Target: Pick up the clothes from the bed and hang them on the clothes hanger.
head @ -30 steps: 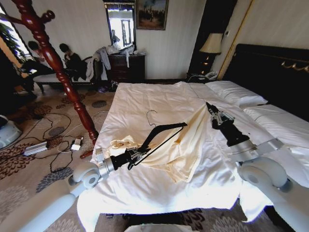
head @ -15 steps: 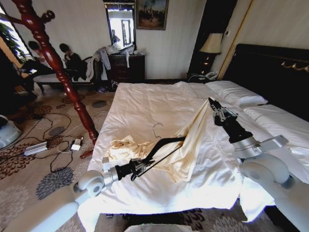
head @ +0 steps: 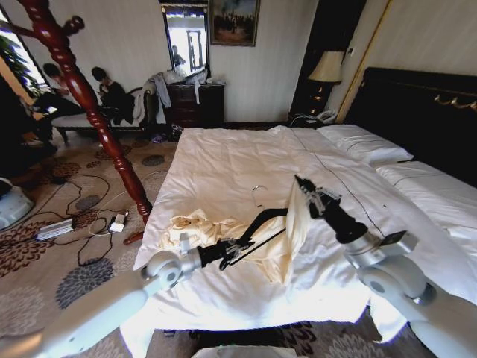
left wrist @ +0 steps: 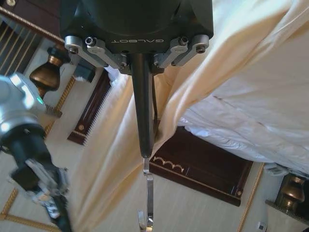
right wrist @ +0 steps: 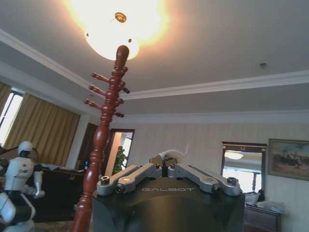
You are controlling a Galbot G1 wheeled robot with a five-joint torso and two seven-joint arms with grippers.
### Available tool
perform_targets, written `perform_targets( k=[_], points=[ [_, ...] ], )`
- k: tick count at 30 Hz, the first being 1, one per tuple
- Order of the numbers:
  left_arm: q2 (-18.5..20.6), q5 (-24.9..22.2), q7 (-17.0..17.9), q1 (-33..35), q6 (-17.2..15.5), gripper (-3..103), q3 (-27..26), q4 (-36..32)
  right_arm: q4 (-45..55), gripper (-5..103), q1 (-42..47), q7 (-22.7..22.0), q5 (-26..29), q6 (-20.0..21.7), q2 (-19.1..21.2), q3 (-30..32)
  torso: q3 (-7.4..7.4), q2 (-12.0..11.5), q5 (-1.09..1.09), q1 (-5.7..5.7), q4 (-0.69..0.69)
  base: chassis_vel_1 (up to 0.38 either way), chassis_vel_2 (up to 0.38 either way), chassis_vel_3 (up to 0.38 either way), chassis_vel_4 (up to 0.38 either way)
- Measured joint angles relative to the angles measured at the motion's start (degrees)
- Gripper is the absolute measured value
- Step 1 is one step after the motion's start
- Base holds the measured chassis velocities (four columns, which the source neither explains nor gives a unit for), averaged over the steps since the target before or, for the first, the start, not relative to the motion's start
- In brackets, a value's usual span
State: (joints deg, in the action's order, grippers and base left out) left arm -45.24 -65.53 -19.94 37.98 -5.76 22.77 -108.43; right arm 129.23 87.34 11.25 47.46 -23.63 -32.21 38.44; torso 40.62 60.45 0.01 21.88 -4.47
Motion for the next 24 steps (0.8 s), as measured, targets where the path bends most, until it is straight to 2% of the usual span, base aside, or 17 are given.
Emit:
perform_targets(
  k=[4,6,8,10,13,17,19,22,23,24],
  points=[
    [-2.35,-0.49,0.11,-1.67,0.26,18,0.72,1.99,0.55,0,1.01,1.39,-1.10,-1.22,-0.18,0.00,0.00,0.00,0.00,0.00,0.00,0.000,0.000,0.000,0.000],
    [-4.72,-1.02,0.20,-3.32,0.48,18,1.04,3.65,1.42,0,3.09,3.57,-3.53,-2.70,-0.30,0.03,0.00,0.00,-0.01,0.00,0.01,0.000,0.000,0.000,0.000],
    [-5.49,-1.33,0.32,-3.85,0.54,18,1.11,4.04,1.66,0,4.06,4.42,-4.89,-3.25,-0.36,-0.03,0.00,0.00,-0.01,0.00,0.00,0.000,0.000,0.000,0.000],
    [-7.29,-2.55,0.82,-5.48,0.73,18,1.20,4.72,1.67,0,5.88,6.48,-8.93,-4.42,-0.77,-0.91,0.00,0.00,0.00,0.00,0.00,0.000,0.000,0.000,0.000],
    [-8.40,-3.40,1.21,-6.22,0.84,18,1.17,4.76,1.01,0,6.45,6.96,-11.40,-4.76,-1.44,-2.10,0.00,0.00,-0.01,0.00,-0.01,0.000,0.000,0.000,0.000],
    [-9.16,-3.81,1.48,-6.62,0.88,18,0.57,4.30,-0.02,0,6.47,5.52,-14.03,-4.54,-2.61,-3.51,0.00,0.00,0.00,0.00,0.00,0.000,0.000,0.000,0.000],
    [-8.91,-3.86,1.50,-6.64,0.94,18,0.10,3.62,-0.27,-1,6.50,1.82,-15.63,-2.62,-3.43,-4.03,0.00,0.00,-0.01,0.00,0.00,0.000,0.000,0.000,0.000],
    [-7.95,-3.89,1.56,-6.31,1.01,18,-0.37,2.60,0.15,9,7.28,-1.02,-15.37,-0.06,-4.10,-4.34,0.00,0.00,0.00,0.00,0.02,0.000,0.000,0.000,0.000],
    [-7.95,-3.89,1.56,-6.31,1.01,18,-0.37,2.60,0.15,9,7.28,-1.02,-15.37,-0.06,-4.10,-4.34,0.00,0.00,0.00,0.00,0.02,0.000,0.000,0.000,0.000],
    [-7.68,-3.89,1.58,-6.22,1.02,18,-0.49,2.37,0.50,15,7.70,-1.18,-15.06,0.44,-4.16,-4.35,0.00,0.00,-0.01,0.00,0.02,0.000,0.000,0.000,0.000]
  ],
)
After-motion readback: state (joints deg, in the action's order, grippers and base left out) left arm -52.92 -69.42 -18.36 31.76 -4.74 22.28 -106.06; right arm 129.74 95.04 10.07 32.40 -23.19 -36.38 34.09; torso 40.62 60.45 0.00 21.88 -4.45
